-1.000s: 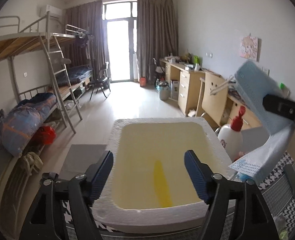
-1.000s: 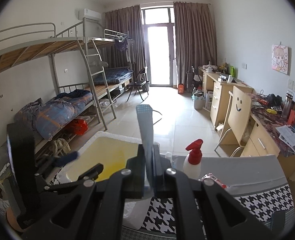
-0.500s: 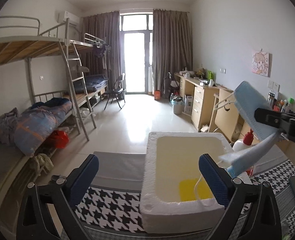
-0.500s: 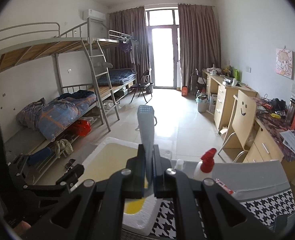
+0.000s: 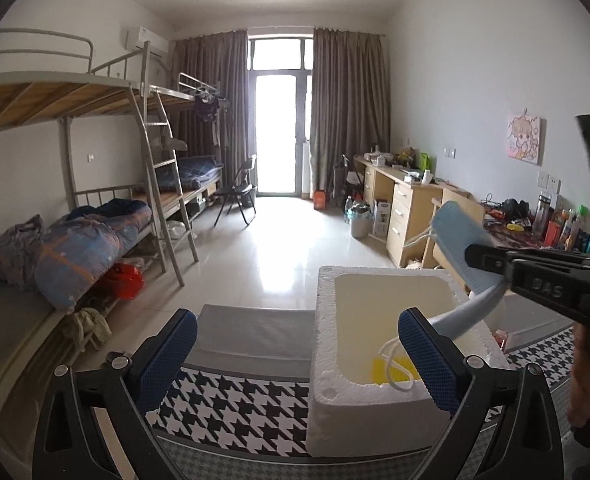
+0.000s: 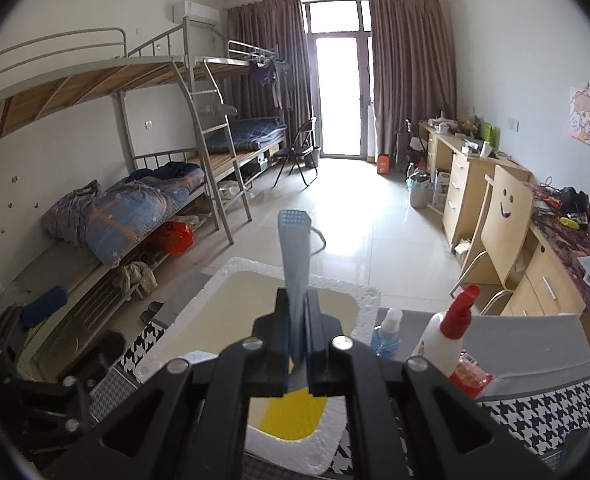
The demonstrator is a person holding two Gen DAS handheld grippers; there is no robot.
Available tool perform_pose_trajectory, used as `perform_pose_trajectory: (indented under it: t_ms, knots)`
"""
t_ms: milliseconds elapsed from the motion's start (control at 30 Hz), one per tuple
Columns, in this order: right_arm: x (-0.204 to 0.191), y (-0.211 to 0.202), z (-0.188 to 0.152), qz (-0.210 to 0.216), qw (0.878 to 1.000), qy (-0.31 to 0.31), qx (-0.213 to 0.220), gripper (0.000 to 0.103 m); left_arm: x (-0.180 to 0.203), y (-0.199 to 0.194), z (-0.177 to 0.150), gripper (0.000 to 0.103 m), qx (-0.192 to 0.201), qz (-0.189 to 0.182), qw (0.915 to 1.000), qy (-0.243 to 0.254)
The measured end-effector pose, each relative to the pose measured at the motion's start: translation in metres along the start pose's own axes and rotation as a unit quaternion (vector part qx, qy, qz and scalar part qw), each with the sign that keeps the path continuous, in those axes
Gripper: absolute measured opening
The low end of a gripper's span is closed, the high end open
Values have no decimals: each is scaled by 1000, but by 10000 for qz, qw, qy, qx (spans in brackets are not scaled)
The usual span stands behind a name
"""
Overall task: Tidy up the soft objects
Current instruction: 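Lower the blue mask into the foam box and open the right tool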
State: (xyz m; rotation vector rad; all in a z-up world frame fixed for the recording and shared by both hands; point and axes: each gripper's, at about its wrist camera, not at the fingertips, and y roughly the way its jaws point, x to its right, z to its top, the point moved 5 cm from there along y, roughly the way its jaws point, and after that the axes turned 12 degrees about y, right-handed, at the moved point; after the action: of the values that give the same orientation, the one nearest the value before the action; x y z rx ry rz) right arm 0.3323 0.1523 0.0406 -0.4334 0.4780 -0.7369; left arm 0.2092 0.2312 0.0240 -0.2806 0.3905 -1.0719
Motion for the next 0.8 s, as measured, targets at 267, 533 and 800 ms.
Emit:
perform_pose_trajectory:
  t_ms: [267,533,800]
  knots:
    - [-2,21,-8,-27,9995,-24,-311,9,-3,2,-5,101,-42,18,10000,2]
    - [-3,40,-21,-155,9976,-180,-656,9,-8,6,-11,101,-115,52,9999,-42]
    - [-3,46,-29,-209,9959,-205,-858,61,-9,11,-14,101,-182,17,9998,-41]
